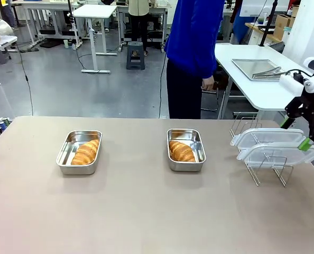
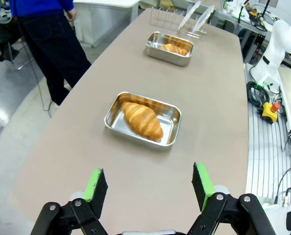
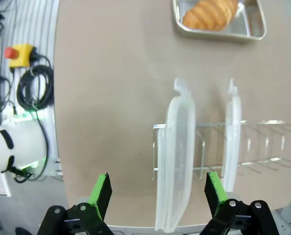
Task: Place the bread in airtight containers.
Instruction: Pick up one Airtight Container lid and hand it to the human.
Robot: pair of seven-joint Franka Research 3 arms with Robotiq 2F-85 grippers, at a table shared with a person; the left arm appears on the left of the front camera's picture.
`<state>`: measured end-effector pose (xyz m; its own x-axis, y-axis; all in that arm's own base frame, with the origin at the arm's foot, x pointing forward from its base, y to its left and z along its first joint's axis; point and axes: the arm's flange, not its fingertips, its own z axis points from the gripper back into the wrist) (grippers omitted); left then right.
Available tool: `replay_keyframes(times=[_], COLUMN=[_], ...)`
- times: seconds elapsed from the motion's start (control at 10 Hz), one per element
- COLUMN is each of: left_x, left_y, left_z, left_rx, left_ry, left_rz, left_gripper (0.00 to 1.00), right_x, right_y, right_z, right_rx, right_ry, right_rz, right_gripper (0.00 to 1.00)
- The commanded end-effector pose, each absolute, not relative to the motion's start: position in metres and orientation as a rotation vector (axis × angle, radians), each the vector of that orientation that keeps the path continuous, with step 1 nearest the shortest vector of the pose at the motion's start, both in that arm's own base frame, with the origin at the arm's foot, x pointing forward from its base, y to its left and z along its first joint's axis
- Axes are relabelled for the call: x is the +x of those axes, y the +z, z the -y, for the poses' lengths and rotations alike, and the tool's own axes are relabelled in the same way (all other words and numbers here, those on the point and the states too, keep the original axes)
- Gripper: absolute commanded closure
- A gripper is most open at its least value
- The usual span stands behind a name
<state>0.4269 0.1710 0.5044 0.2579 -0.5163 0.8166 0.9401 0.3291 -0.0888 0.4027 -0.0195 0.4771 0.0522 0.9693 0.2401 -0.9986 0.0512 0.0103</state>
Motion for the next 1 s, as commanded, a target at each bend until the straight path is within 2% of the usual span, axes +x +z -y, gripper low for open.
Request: replay_keyframes(times=[0.0,0.8,0.9], left_x=[0.425,0.425,0.425], left_y=[0.505,0.505,0.505], left_z=[-0.171,-0.171,-0.171], left_rx=[-0.659,-0.659,-0.659], left_ry=[-1.108,-1.108,-1.108], left_rz=[0.775,0.775,0.775], left_gripper=[0.09,0.09,0.09], right_x=[0.392,0.398,0.399], right_y=[0.467,0.434,0.434], right_z=[0.013,0.009,0.008], right_rx=[0.132,-0.022,-0.031], right_ry=[1.465,1.491,1.496], right_rz=[0.135,0.155,0.163], right_gripper=[0.0,0.0,0.52])
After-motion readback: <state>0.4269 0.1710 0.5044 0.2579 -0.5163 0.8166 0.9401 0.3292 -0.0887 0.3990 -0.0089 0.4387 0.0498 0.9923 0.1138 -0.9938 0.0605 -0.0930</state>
